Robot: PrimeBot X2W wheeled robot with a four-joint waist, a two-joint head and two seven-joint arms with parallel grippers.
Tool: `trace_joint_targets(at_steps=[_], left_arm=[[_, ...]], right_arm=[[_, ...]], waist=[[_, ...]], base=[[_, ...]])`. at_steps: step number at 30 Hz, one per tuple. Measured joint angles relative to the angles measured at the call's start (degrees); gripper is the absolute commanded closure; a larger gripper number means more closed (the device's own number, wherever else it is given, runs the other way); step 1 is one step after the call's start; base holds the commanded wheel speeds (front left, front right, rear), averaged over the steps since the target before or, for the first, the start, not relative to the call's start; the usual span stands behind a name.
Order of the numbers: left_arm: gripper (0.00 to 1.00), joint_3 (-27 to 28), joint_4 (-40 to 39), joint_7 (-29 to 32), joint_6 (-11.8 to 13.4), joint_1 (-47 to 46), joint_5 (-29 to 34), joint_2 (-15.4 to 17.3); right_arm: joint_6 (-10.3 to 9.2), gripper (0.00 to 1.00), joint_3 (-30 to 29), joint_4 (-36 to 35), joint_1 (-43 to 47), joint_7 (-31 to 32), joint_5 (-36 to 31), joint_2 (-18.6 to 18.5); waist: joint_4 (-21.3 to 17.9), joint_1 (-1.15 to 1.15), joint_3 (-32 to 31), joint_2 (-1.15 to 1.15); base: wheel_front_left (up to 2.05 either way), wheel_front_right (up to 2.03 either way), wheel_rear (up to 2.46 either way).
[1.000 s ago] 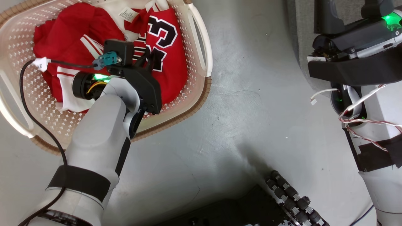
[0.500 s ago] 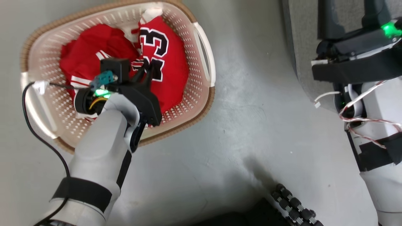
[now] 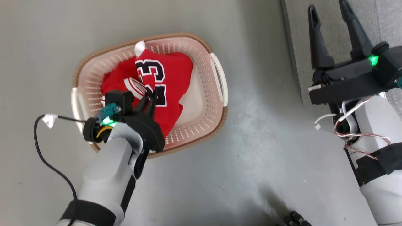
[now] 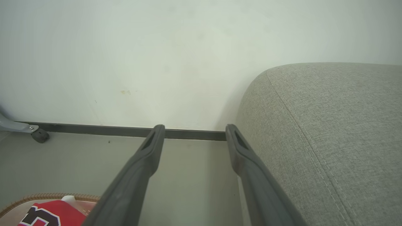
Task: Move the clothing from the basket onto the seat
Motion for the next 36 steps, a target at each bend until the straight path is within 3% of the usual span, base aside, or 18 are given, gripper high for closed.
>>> trace_joint_targets(at_steps=[22,36], left_arm=[[1.0,1.0,-3.6,-1.5,0.0,11.2,-5.4,-0.2],[1.0,4.4,-9.7,-1.5,0.0,19.3,-3.4,1.3]], right_arm=[[1.12,0.0,-2.0,7.2,9.1,0.0,0.6,-0.1],[1.51,0.0,-2.6,9.1,16.0,0.0,2.1,1.6]], waist=[[7.6,-0.01,-17.2,0.0],[11.9,0.0,-28.9,-0.01]], base=[[0.0,0.0,0.0],[0.0,0.0,0.0]])
